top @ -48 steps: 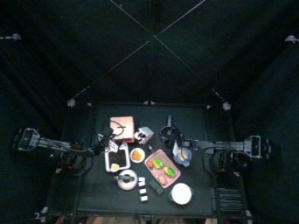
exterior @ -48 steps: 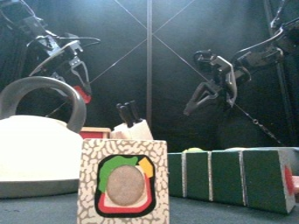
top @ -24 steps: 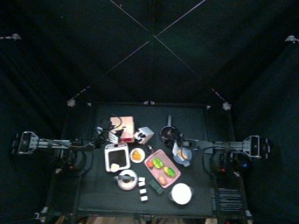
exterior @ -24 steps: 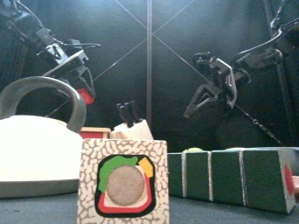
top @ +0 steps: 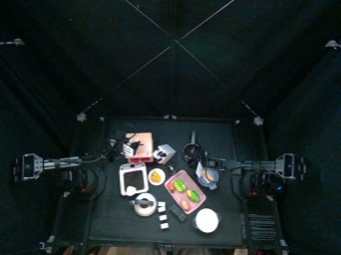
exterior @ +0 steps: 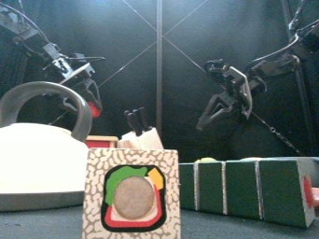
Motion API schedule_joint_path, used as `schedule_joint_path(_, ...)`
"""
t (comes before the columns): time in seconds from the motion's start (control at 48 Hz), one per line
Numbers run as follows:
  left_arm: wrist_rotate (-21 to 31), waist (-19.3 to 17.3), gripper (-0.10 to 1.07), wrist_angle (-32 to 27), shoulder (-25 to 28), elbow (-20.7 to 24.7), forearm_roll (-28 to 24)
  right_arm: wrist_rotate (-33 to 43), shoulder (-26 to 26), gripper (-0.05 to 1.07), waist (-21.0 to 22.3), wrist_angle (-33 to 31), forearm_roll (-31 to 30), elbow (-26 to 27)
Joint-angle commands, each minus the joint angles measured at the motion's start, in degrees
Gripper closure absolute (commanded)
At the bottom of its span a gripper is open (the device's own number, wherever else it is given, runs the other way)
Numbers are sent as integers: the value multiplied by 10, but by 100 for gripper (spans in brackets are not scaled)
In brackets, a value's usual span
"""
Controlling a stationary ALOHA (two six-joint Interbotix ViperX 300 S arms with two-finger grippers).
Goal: Place apple half on drawer
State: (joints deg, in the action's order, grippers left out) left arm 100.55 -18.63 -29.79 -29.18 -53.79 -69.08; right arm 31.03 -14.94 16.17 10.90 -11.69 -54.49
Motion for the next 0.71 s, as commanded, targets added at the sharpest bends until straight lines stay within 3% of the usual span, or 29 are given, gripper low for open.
schedule_joint_path(0.0,-1,-16,16,15,10,12,-15,0,-4,66,4,3,0,14)
schedule_joint_path(0.25,-1,-42,16,26,31,8,-34,0,-3,66,4,3,0,15)
schedule_joint_path(0.688,-1,-40,13,33,46,-21,-13,1,-3,66,4,0,-7,16)
